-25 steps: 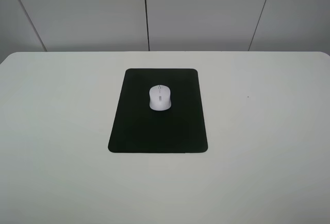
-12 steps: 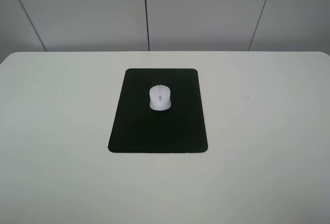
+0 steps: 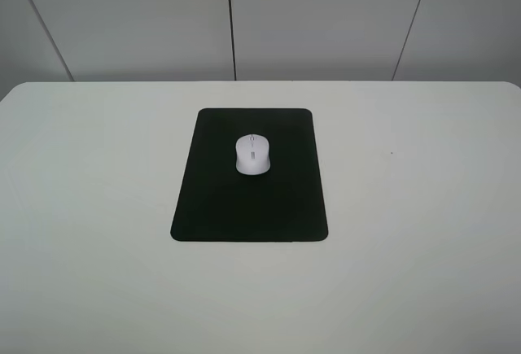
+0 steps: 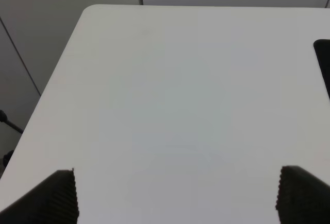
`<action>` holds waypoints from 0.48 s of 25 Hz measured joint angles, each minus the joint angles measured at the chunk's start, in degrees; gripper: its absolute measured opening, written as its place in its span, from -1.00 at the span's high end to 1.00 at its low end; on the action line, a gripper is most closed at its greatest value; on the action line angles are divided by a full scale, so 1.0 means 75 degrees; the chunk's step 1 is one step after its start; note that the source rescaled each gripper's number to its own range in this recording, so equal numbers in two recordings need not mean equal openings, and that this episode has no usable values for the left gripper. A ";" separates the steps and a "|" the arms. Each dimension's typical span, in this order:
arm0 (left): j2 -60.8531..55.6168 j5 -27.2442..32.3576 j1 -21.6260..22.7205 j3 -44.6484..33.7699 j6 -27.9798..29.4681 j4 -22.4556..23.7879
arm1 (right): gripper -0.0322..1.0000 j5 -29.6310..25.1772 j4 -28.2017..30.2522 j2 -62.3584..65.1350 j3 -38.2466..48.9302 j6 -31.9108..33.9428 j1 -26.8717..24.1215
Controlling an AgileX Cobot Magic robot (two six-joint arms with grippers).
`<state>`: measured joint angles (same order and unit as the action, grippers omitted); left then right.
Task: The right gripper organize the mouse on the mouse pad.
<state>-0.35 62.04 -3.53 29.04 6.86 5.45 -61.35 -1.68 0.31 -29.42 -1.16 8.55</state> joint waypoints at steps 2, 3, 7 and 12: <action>0.0000 0.0000 0.0000 0.0000 0.0000 0.0000 | -0.39 0.0007 0.0000 0.0000 0.0000 -0.0007 -0.0391; 0.0000 0.0000 0.0000 0.0000 0.0000 0.0000 | -0.39 0.0014 0.0000 0.0000 0.0000 -0.0007 -0.0534; 0.0000 0.0000 0.0000 0.0000 0.0000 0.0000 | -0.39 0.0022 0.0000 0.0000 0.0000 -0.0007 -0.0848; 0.0000 0.0000 0.0000 0.0000 0.0000 0.0000 | -0.39 0.0022 0.0000 0.0000 0.0000 0.0000 -0.0867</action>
<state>-0.35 62.04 -3.53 29.04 6.86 5.45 -61.18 -1.68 0.31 -29.42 -1.16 2.05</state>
